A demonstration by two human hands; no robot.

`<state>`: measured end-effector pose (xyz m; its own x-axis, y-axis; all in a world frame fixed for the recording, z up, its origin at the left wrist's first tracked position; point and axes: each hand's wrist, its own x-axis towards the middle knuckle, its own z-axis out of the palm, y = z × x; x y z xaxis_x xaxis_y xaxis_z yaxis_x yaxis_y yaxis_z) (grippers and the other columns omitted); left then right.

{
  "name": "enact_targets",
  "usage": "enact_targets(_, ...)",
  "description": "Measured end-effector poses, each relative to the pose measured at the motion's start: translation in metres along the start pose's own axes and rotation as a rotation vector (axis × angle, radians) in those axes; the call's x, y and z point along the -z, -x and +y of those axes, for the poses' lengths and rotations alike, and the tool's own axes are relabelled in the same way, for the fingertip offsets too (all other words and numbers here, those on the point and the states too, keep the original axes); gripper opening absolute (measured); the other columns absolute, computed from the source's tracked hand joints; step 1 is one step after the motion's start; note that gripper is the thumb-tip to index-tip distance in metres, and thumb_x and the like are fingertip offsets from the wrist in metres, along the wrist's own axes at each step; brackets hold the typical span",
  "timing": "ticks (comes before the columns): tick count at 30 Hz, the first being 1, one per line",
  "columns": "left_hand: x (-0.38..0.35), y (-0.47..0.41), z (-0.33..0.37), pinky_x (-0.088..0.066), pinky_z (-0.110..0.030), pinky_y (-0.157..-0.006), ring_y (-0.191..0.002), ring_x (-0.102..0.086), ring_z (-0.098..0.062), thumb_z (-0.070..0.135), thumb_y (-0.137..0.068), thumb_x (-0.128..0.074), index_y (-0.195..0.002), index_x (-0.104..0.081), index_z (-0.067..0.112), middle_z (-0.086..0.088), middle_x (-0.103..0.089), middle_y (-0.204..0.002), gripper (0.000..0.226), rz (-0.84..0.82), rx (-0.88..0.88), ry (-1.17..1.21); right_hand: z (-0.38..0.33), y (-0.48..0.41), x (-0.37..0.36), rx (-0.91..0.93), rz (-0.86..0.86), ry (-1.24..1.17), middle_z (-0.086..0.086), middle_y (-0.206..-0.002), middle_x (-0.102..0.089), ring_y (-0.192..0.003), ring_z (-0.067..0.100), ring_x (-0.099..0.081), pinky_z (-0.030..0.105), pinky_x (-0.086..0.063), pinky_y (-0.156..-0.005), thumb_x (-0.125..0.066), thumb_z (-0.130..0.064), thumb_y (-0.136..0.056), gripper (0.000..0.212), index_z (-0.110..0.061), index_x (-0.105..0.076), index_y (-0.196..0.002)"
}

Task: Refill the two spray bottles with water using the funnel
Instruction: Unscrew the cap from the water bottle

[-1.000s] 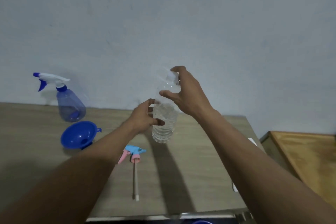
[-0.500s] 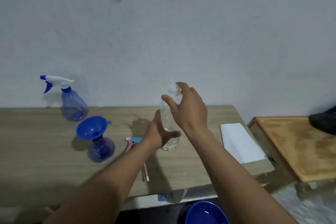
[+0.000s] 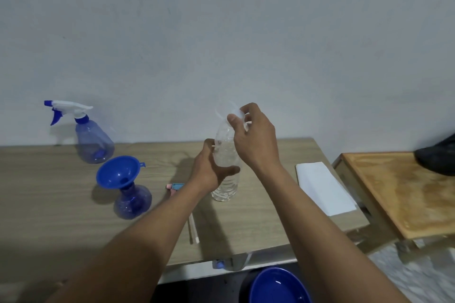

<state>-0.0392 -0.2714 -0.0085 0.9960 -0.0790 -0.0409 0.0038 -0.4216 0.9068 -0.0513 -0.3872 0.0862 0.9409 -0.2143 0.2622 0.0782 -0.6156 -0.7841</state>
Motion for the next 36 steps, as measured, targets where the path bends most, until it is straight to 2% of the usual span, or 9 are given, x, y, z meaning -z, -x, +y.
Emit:
enact_targets(7,0.007,-0.014,-0.012,-0.052,-0.04,-0.097,-0.109,-0.064,-0.015,0.036,-0.058,-0.094,-0.124,-0.051,0.036,0.008,-0.067,-0.118,0.079,-0.093,0.021,0.079,0.002,-0.001,0.005,0.031,-0.12,-0.045,-0.002,-0.119,-0.052,-0.107,0.01,-0.054,0.027,-0.04,-0.09,-0.046,-0.036,-0.104,0.034,-0.036,-0.055,-0.137)
enact_targets(11,0.011,-0.024,-0.009,-0.047,-0.031,-0.096,-0.113,-0.06,-0.013,0.02,-0.066,-0.089,-0.132,-0.049,0.03,0.009,-0.064,-0.121,0.078,-0.191,0.037,0.04,0.003,-0.005,0.009,0.051,-0.145,-0.027,-0.001,-0.118,-0.054,-0.108,0.015,-0.057,0.031,-0.047,-0.091,-0.06,-0.043,-0.097,0.036,-0.03,-0.054,-0.13)
enact_targets(14,0.011,-0.029,-0.01,-0.05,-0.039,-0.101,-0.112,-0.065,-0.015,0.014,-0.064,-0.088,-0.129,-0.051,0.029,0.006,-0.069,-0.118,0.077,-0.247,0.046,0.057,0.005,-0.005,0.01,0.06,-0.144,-0.028,0.003,-0.12,-0.053,-0.101,0.016,-0.055,0.031,-0.044,-0.087,-0.055,-0.035,-0.101,0.03,-0.027,-0.053,-0.129)
enact_targets(17,0.012,-0.027,-0.012,-0.047,-0.027,-0.093,-0.115,-0.06,-0.015,0.011,-0.07,-0.086,-0.133,-0.049,0.028,0.005,-0.065,-0.122,0.076,-0.226,0.05,0.061,0.003,-0.006,0.009,0.067,-0.19,-0.015,0.001,-0.123,-0.05,-0.094,0.009,-0.054,0.026,-0.038,-0.085,-0.05,-0.032,-0.103,0.034,-0.029,-0.05,-0.137)
enact_targets(19,0.013,-0.026,-0.013,-0.044,-0.021,-0.086,-0.116,-0.057,-0.013,0.014,-0.07,-0.087,-0.135,-0.049,0.03,0.007,-0.062,-0.125,0.077,-0.212,0.052,0.057,0.003,-0.005,0.005,0.068,-0.164,-0.042,0.0,-0.121,-0.053,-0.101,0.013,-0.056,0.029,-0.042,-0.085,-0.055,-0.035,-0.101,0.033,-0.027,-0.048,-0.132)
enact_targets(22,0.014,-0.027,-0.017,-0.048,-0.024,-0.09,-0.118,-0.061,-0.014,0.017,-0.066,-0.088,-0.133,-0.051,0.033,0.009,-0.067,-0.122,0.078,-0.219,0.052,0.064,0.003,-0.008,0.001,0.059,-0.142,-0.06,0.004,-0.117,-0.056,-0.106,0.02,-0.056,0.032,-0.044,-0.083,-0.058,-0.035,-0.099,0.026,-0.023,-0.049,-0.121)
enact_targets(27,0.015,-0.021,-0.012,-0.042,-0.019,-0.087,-0.116,-0.056,-0.012,0.015,-0.073,-0.086,-0.138,-0.047,0.029,0.011,-0.061,-0.123,0.076,-0.173,0.039,0.082,0.002,-0.008,0.002,0.048,-0.171,-0.091,0.0,-0.122,-0.055,-0.111,0.017,-0.057,0.034,-0.047,-0.094,-0.052,-0.035,-0.101,0.032,-0.03,-0.052,-0.133)
enact_targets(30,0.016,-0.019,-0.012,-0.042,-0.015,-0.075,-0.111,-0.058,-0.013,0.013,-0.076,-0.084,-0.137,-0.044,0.027,0.01,-0.062,-0.12,0.074,-0.159,0.031,0.069,0.002,-0.008,0.0,0.038,-0.122,-0.122,-0.001,-0.116,-0.059,-0.109,0.018,-0.059,0.035,-0.05,-0.09,-0.06,-0.04,-0.097,0.03,-0.026,-0.052,-0.123)
enact_targets(36,0.016,-0.014,-0.013,-0.05,-0.038,-0.099,-0.114,-0.06,-0.016,0.021,-0.068,-0.088,-0.13,-0.046,0.028,0.009,-0.062,-0.122,0.075,-0.074,0.013,0.069,-0.001,-0.008,0.005,0.051,-0.164,-0.09,-0.001,-0.119,-0.059,-0.112,0.016,-0.058,0.033,-0.046,-0.092,-0.055,-0.039,-0.1,0.034,-0.029,-0.054,-0.132)
